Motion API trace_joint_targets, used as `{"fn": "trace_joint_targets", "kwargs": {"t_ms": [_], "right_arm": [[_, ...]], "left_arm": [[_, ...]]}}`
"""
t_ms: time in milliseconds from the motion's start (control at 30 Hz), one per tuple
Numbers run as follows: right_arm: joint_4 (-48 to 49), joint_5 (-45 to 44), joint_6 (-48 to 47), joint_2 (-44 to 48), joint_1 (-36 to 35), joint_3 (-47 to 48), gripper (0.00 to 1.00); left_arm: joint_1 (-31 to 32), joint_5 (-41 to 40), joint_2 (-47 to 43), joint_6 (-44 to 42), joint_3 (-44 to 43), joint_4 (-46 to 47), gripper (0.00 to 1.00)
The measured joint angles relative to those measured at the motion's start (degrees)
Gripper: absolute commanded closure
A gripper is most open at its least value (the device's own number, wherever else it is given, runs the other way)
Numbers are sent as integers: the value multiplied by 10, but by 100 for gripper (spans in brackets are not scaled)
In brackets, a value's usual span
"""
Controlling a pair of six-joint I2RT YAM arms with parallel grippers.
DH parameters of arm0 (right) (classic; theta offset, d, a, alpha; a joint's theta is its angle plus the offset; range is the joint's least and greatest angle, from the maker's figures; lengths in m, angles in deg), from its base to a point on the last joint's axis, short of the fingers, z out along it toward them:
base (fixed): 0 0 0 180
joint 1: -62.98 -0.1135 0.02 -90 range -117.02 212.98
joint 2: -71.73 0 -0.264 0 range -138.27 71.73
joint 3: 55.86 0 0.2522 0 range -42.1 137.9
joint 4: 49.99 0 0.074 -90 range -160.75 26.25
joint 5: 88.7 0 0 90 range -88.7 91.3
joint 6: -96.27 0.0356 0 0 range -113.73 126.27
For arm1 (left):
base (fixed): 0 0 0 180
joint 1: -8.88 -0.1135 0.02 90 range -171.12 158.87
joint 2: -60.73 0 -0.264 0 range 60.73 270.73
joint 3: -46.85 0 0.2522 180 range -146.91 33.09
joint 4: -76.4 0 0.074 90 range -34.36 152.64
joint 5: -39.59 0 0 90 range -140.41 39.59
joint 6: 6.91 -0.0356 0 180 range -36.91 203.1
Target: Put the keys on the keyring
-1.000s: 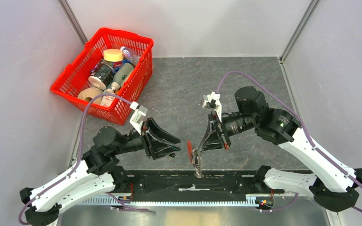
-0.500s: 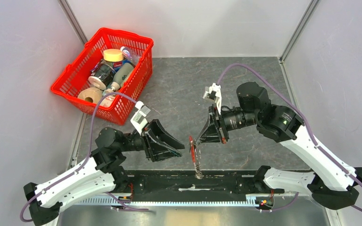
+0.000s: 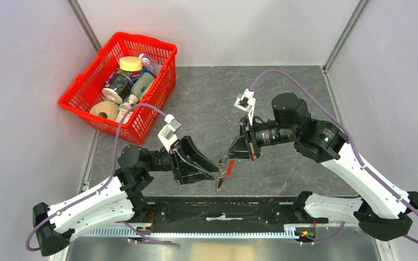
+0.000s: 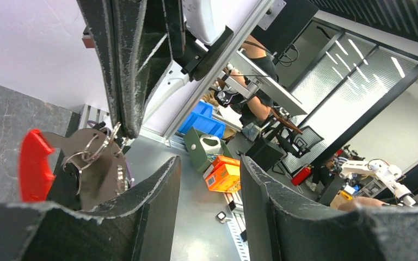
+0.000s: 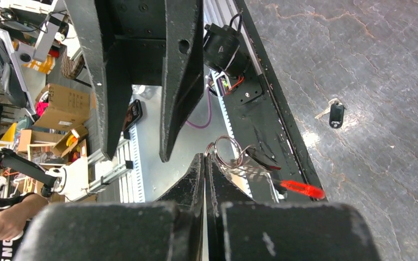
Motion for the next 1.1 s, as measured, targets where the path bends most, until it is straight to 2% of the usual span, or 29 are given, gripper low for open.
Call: {"fn": "trace_joint_targets", "kwargs": {"t_ms": [333,500,600,800,1100], "right_arm": [[24,-9,48,15,0,0,100],[47,-53,106,35,0,-16,100],[63,-101,153,50,-1,-42,100],[71,-223,240,64,-1,-91,100],[80,-358,347,24,-1,-125,100]], "left_arm": [[0,0,33,1,0,16,50],[0,-2,19,0,-2,-6,50],[0,-17,5,-10,-17,-62,50],[0,-99,-24,-62,-72,-206,50],[0,-183,0,-117,-79,-304,52]]}}
